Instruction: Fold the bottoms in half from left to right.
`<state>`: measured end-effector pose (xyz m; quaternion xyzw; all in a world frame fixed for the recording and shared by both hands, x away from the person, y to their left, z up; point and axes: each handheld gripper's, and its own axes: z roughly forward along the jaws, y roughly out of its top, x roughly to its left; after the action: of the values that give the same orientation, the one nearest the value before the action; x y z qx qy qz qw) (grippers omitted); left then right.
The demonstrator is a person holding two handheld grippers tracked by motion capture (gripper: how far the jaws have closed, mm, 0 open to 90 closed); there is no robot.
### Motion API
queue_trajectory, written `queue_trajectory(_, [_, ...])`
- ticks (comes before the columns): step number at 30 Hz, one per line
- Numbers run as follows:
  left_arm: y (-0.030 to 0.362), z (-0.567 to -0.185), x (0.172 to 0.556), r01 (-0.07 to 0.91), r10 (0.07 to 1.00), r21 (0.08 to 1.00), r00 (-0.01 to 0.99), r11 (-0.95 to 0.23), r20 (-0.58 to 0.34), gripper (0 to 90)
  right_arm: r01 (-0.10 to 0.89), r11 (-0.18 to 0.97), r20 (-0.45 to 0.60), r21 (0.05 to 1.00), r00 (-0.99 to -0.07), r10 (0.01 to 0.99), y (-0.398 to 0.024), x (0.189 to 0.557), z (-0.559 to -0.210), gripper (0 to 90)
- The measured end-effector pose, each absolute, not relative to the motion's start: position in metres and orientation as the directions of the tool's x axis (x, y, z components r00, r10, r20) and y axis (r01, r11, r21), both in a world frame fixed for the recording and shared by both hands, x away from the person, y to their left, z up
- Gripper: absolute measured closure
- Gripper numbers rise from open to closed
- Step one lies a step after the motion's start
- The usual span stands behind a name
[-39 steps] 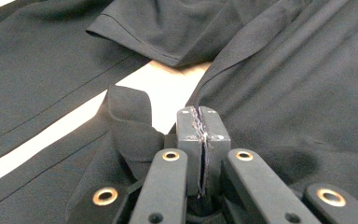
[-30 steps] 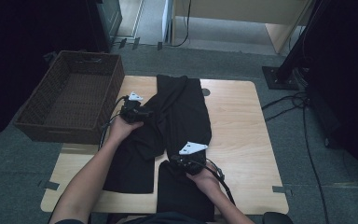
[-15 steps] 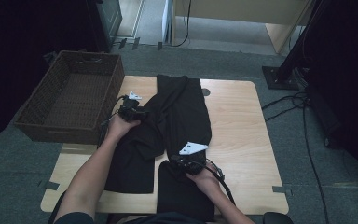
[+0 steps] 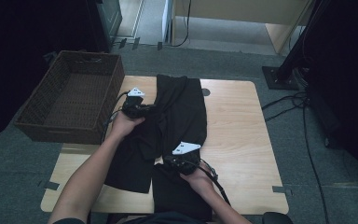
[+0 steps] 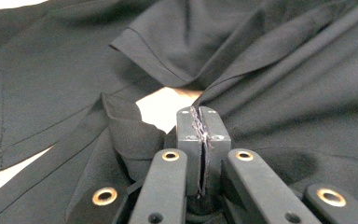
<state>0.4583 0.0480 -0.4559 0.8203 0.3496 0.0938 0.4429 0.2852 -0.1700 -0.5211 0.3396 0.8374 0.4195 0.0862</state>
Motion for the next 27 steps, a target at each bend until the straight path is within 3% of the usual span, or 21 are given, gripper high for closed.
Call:
queue_trajectory(5, [0.023,-0.443,0.449,0.476,0.611,0.803,0.770,-0.359,-0.183,89.9,0.477,0.439,0.121,0.761,-0.770,0.626,-0.149,0.286,-0.520,87.8])
queue_trajectory(8, [0.006,-0.462,0.444,0.493,0.603,0.767,0.778,-0.411,-0.177,89.6,0.475,0.438,0.131,0.763,-0.778,0.615,-0.141,0.287,-0.521,83.0])
queue_trajectory(11, [0.001,-0.488,0.441,0.534,0.621,0.724,0.761,-0.437,-0.186,89.5,0.508,0.419,0.174,0.753,-0.767,0.617,-0.147,0.292,-0.518,76.8])
queue_trajectory(14, [0.003,-0.504,0.440,0.557,0.638,0.707,0.745,-0.436,-0.193,89.2,0.497,0.392,0.164,0.774,-0.755,0.634,-0.161,0.293,-0.508,70.5])
queue_trajectory(17, [0.003,-0.510,0.441,0.563,0.639,0.692,0.746,-0.452,-0.189,88.8,0.476,0.356,0.133,0.804,-0.728,0.673,-0.181,0.301,-0.497,69.8])
queue_trajectory(27, [-0.004,-0.513,0.428,0.549,0.644,0.711,0.744,-0.439,-0.177,85.0,0.537,0.230,0.143,0.812,-0.564,0.813,-0.213,0.384,-0.501,68.4])
